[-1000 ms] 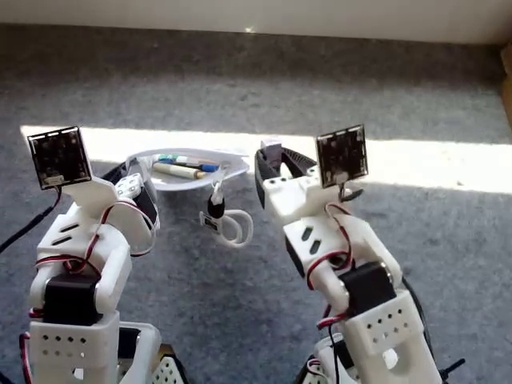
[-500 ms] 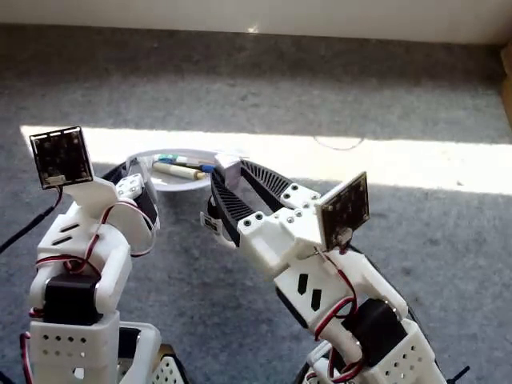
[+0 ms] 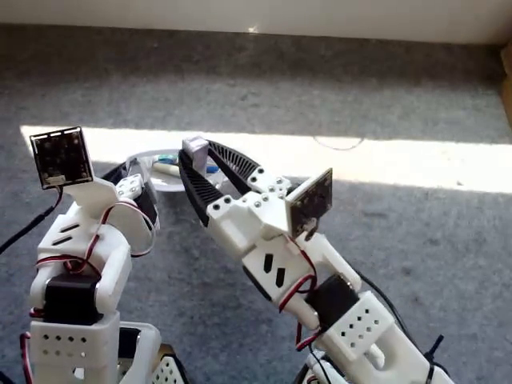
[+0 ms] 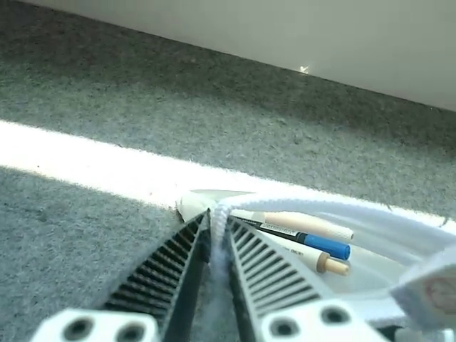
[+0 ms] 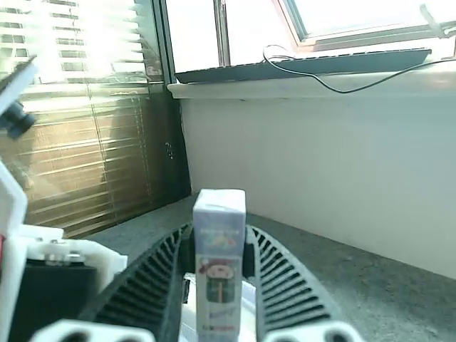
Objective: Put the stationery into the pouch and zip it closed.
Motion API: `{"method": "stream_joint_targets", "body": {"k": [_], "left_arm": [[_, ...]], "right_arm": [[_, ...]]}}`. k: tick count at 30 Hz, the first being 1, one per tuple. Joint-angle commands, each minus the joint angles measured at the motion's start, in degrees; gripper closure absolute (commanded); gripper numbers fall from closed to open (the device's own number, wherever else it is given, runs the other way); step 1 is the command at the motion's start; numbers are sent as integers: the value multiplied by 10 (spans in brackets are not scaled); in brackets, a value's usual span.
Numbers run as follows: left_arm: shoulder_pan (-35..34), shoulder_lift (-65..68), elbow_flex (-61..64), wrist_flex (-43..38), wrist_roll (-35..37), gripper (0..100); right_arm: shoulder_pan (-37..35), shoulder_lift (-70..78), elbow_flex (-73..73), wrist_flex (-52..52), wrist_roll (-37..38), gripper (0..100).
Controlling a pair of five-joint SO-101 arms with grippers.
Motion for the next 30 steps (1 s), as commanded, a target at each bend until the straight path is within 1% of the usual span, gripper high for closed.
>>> {"method": "stream_joint_targets", "body": {"k": [1, 8, 14, 22, 24, 27, 30], "left_arm": [[9, -14, -11, 0, -4, 993], [9, -14, -11, 0, -4, 993], [9, -14, -11, 0, -5, 993], [7, -14, -11, 0, -5, 993], [-5, -14, -11, 0, -5, 993], [-16, -14, -12, -2, -5, 993], [-18, -14, -14, -1, -4, 993]], "right_arm": [[-5, 46, 12, -92, -2, 994], [-5, 111, 78, -245, -3, 994], [-5, 134, 116, -324, -5, 994], [-6, 133, 124, -326, -4, 991], [-7, 133, 124, -324, -4, 991], [-7, 133, 121, -276, -4, 984], [-7, 133, 118, -246, -4, 938]]}}
